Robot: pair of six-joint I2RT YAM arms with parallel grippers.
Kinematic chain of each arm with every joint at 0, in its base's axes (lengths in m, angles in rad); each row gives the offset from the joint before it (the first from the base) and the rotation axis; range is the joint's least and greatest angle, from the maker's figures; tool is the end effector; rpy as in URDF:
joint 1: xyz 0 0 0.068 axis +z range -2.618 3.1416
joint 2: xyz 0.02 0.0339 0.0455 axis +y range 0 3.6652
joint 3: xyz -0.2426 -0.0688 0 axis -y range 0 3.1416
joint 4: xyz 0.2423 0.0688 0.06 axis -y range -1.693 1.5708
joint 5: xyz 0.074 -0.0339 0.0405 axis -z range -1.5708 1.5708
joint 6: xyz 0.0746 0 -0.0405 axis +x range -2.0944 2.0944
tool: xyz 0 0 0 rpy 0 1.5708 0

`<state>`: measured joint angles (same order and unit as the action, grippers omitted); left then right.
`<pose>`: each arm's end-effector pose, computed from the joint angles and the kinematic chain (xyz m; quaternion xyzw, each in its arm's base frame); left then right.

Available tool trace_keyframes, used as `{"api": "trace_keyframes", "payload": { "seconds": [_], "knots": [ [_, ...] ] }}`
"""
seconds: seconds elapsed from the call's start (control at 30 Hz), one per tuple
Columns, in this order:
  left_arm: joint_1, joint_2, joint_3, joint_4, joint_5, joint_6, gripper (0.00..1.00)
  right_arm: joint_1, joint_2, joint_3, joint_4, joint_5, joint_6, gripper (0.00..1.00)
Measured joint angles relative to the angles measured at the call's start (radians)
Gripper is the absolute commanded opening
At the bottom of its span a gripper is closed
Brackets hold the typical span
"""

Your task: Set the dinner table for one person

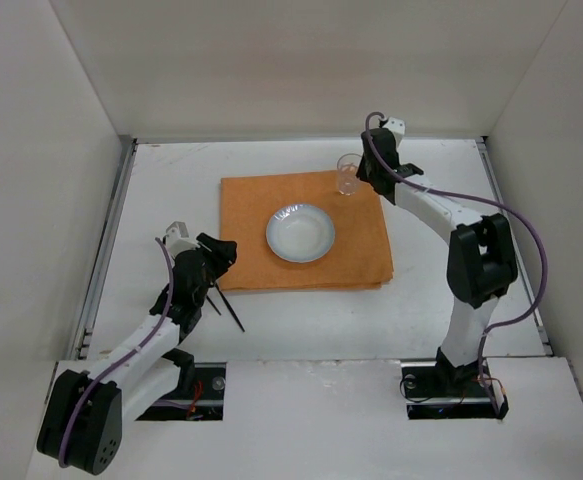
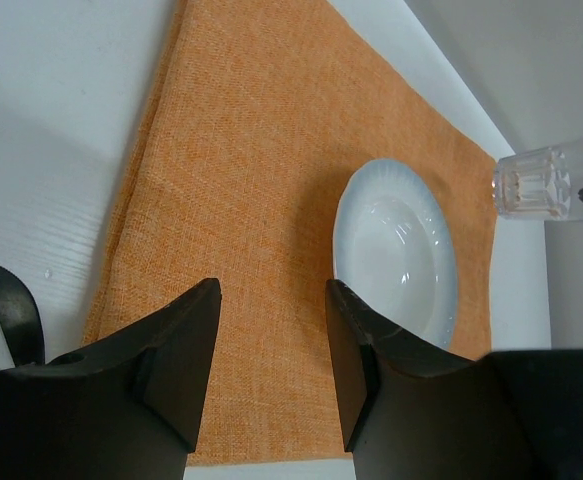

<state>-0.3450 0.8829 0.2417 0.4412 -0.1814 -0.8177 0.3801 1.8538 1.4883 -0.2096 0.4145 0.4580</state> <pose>0.2309 -0.0687 0.1748 -0.2363 0.7361 -0.2876 0.5653 0.4336 0.1409 0.2385 0.1317 0.8553 0.0250 0.5004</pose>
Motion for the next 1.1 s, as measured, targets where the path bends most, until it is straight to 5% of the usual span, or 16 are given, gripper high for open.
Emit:
{"api": "trace_keyframes", "payload": {
  "seconds": [0.9,1.1],
  "knots": [
    [0.007,0.018,0.0,0.016,-0.001,0.003,0.44,-0.014,0.183,0.099,-0.043,-0.003,-0.052,0.15],
    [0.007,0.043,0.0,0.029,-0.002,0.004,0.44,-0.024,0.184,0.101,-0.036,-0.003,-0.05,0.35]
  ]
}}
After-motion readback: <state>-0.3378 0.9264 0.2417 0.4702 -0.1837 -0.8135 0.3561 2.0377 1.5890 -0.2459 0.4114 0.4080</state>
